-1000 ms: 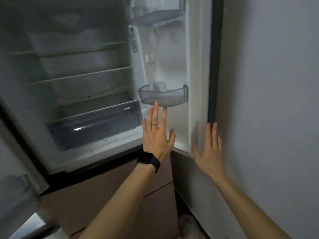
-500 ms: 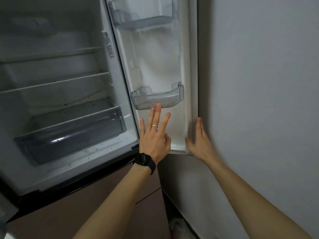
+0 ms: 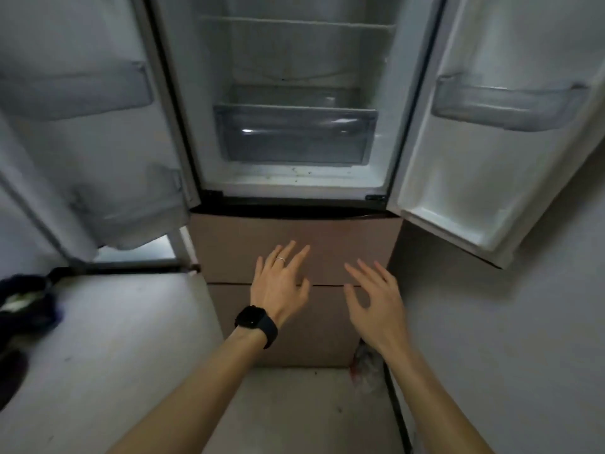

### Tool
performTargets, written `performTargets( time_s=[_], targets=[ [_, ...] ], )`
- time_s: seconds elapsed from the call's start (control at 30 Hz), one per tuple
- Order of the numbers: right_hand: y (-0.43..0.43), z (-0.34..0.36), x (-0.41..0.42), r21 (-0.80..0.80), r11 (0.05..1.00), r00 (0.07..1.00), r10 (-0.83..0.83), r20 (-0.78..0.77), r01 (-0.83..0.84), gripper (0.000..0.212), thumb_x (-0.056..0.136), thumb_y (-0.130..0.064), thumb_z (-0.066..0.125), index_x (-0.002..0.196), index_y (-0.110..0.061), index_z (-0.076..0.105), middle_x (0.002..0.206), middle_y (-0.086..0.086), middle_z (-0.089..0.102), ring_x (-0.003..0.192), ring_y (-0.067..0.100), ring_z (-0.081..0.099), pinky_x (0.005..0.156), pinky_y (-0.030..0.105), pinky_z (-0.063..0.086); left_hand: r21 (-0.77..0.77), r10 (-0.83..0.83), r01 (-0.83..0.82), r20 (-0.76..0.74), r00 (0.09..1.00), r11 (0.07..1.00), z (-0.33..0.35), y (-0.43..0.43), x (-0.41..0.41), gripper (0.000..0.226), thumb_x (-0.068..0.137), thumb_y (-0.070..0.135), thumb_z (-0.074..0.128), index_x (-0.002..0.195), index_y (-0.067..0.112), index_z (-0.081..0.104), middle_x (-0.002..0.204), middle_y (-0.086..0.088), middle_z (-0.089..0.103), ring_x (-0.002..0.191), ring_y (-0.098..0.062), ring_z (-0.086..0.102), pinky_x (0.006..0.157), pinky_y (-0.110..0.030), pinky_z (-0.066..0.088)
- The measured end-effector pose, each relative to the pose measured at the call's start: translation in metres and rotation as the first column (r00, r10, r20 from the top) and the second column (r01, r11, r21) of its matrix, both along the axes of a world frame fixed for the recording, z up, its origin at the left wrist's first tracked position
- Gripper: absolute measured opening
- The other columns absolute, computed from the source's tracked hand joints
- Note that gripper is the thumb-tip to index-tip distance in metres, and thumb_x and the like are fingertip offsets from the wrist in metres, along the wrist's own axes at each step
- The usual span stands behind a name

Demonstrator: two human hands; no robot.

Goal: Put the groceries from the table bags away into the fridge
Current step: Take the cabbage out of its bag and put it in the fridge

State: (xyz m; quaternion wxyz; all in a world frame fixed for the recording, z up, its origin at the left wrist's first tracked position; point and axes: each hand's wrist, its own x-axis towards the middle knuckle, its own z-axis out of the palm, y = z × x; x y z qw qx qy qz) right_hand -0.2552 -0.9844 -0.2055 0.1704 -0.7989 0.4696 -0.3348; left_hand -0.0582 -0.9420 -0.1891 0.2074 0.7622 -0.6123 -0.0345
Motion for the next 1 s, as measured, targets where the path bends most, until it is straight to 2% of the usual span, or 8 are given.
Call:
performTargets(
  time_s=[0.1,0.2,0.3,0.43,0.53,0.63,0.83,1.0],
  targets=[
    [0.04,-0.01,0.076,0.04,0.972,0.967,0.235,-0.103,-0.232,0.036,0.1,-0.041,0.052,0.135,-0.039,0.059,0.149,-0.016,0.047,0.147,0.013,0.024,0.112,0.028,0.026,0.063,0.213,-0.21,-0.047,0.976,0.976,-0.027,0.09,0.06,0.063,0.095,0.036,0.052,0.154,0.037,0.027,0.162,0.002,0.028,0.15,-0.021,0.021,0.122,-0.047,0.018],
    [0.095,-0.013,0.152,0.084,0.89,0.874,0.456,-0.168,-0.449,0.036,0.101,-0.043,0.05,0.135,-0.037,0.061,0.15,-0.014,0.048,0.148,0.015,0.023,0.119,0.036,0.029,0.113,0.449,-0.442,-0.054,0.892,0.89,-0.046,0.192,0.112,0.057,0.096,0.038,0.048,0.151,0.038,0.033,0.159,0.004,0.034,0.147,-0.02,0.028,0.12,-0.044,0.022],
    [0.169,-0.012,0.223,0.111,0.756,0.729,0.653,-0.207,-0.646,0.038,0.102,-0.043,0.047,0.138,-0.036,0.058,0.151,-0.011,0.046,0.148,0.017,0.023,0.12,0.034,0.022,0.127,0.656,-0.647,-0.049,0.753,0.752,-0.051,0.303,0.151,0.053,0.097,0.038,0.048,0.149,0.038,0.038,0.158,0.002,0.036,0.147,-0.021,0.029,0.12,-0.043,0.024],
    [0.291,-0.009,0.299,0.113,0.553,0.526,0.827,-0.198,-0.826,0.04,0.102,-0.046,0.046,0.14,-0.039,0.055,0.151,-0.013,0.047,0.149,0.014,0.02,0.119,0.034,0.025,0.094,0.844,-0.839,-0.043,0.534,0.536,-0.042,0.454,0.18,0.051,0.095,0.036,0.051,0.146,0.035,0.045,0.155,0.0,0.042,0.142,-0.023,0.036,0.117,-0.042,0.029],
    [0.394,0.0,0.337,0.092,0.421,0.394,0.893,-0.219,-0.903,0.041,0.101,-0.047,0.045,0.14,-0.039,0.055,0.15,-0.015,0.047,0.148,0.013,0.02,0.119,0.034,0.027,0.071,0.922,-0.919,-0.047,0.385,0.388,-0.034,0.565,0.189,0.051,0.095,0.034,0.052,0.145,0.033,0.046,0.154,0.0,0.042,0.143,-0.022,0.034,0.118,-0.039,0.027],
    [0.501,0.007,0.361,0.059,0.311,0.289,0.928,-0.236,-0.949,0.041,0.101,-0.044,0.047,0.14,-0.036,0.056,0.149,-0.012,0.05,0.146,0.015,0.026,0.12,0.031,0.023,0.037,0.965,-0.965,-0.058,0.256,0.259,-0.029,0.673,0.19,0.051,0.096,0.033,0.052,0.146,0.034,0.045,0.156,0.002,0.04,0.146,-0.021,0.029,0.121,-0.042,0.024],
    [0.701,0.009,0.394,0.086,0.099,0.079,0.974,-0.213,-0.991,0.044,0.1,-0.046,0.048,0.143,-0.036,0.052,0.151,-0.011,0.047,0.148,0.016,0.026,0.121,0.034,0.022,0.024,0.995,-0.998,-0.082,0.054,0.056,-0.031,0.878,0.177,0.052,0.096,0.035,0.054,0.147,0.037,0.043,0.155,0.003,0.041,0.146,-0.02,0.03,0.119,-0.043,0.027],
    [0.832,0.007,0.409,0.136,-0.07,-0.099,0.971,-0.219,-0.988,0.048,0.1,-0.048,0.048,0.146,-0.036,0.047,0.153,-0.013,0.043,0.149,0.014,0.021,0.12,0.034,0.023,-0.002,0.986,-0.993,-0.122,-0.117,-0.118,-0.029,1.015,0.157,0.05,0.095,0.035,0.056,0.145,0.036,0.047,0.152,0.001,0.045,0.143,-0.021,0.035,0.117,-0.045,0.031]
  ],
)
